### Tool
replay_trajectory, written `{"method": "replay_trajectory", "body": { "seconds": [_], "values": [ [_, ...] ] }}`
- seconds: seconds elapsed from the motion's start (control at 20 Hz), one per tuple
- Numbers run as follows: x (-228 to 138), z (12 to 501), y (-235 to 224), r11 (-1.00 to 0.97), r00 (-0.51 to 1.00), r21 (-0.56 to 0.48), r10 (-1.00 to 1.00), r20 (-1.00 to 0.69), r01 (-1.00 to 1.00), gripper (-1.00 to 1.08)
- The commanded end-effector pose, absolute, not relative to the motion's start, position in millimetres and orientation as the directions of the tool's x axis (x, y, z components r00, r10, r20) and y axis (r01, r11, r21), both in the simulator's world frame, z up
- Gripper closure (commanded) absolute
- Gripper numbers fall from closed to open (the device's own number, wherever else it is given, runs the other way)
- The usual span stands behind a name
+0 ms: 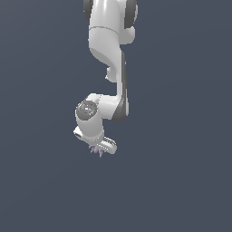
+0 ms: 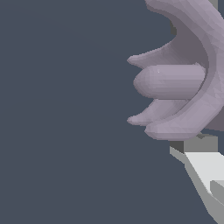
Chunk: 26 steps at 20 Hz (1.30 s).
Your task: Pick up the object and move it to a goal position.
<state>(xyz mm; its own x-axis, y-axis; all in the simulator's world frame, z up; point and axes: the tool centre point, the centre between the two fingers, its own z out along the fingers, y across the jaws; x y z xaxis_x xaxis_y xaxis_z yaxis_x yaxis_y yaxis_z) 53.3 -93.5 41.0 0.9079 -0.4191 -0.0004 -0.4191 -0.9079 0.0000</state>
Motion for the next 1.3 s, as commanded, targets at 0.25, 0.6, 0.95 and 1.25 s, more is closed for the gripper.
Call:
{"method": "replay_trajectory", "body": {
  "seconds": [0.25,0.6,0.95,1.25],
  "values": [
    [53.5,40.8,-93.7,-0.908,0.908,0.0,-0.419,0.0,-0.419,1.08],
    [52.2,44.3,-94.7,-0.908,0.908,0.0,-0.419,0.0,-0.419,1.08],
    [42.6,67.7,-101.0,-0.908,0.908,0.0,-0.419,0.0,-0.419,1.08],
    [26.7,106.9,-112.0,-0.908,0.908,-0.001,-0.42,0.0,-0.42,1.08]
  ]
}}
